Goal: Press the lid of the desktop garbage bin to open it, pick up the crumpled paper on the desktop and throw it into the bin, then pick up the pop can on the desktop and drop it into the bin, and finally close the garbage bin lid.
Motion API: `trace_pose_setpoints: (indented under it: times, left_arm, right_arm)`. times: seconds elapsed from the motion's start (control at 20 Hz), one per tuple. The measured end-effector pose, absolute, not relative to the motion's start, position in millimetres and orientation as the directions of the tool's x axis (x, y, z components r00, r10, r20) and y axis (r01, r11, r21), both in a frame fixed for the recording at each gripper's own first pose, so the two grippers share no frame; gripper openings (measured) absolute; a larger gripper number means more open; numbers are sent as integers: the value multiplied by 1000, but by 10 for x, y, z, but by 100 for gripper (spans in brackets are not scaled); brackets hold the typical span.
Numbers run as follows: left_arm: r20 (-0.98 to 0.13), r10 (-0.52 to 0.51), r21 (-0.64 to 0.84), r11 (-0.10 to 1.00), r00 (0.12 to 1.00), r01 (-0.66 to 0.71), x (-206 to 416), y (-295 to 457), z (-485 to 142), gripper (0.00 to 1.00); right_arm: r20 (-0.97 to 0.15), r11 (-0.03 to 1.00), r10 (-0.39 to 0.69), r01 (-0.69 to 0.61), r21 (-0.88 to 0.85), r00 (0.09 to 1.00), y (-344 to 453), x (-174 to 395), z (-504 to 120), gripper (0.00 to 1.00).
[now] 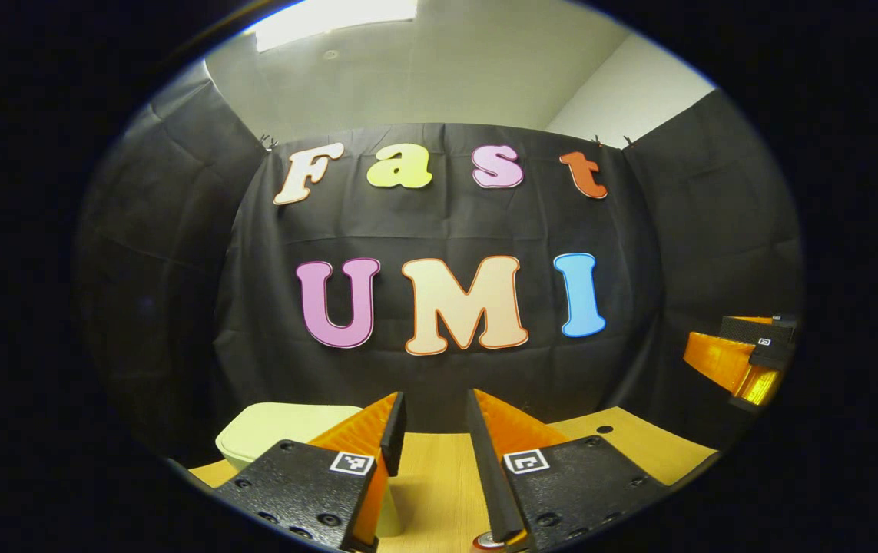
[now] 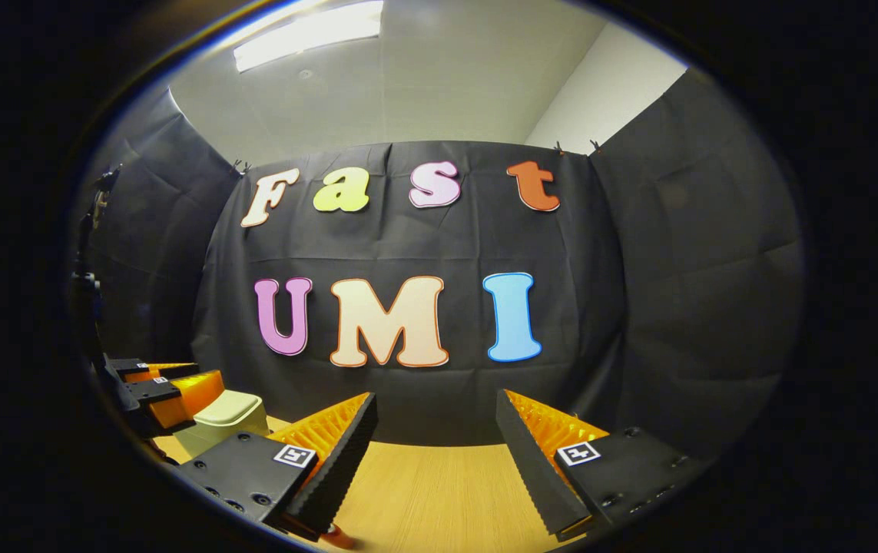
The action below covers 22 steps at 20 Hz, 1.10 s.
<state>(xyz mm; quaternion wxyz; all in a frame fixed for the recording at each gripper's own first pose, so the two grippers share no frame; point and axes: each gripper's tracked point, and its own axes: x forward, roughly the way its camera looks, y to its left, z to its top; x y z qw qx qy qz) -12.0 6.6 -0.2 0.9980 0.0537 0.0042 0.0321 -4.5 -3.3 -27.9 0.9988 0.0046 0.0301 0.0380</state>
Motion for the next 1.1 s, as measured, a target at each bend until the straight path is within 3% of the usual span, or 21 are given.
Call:
trace_pose_setpoints:
  times: [0.25, 0.45, 1.1]
  left_arm:
    - [3, 120, 106, 987, 993, -120, -164, 313, 4, 16]
    - [9, 172, 117, 978, 985, -172, -184, 577, -4, 0]
    - [-87, 268, 116, 959, 960, -257, -61, 1465, -394, 0]
  right_arm:
    - [-63, 997, 82, -81, 9, 995, 42, -65, -307, 98]
    - [-79, 996, 90, -88, 27, 993, 186, -69, -396, 98]
    - [-120, 995, 102, -103, 3, 987, 672, -41, -609, 98]
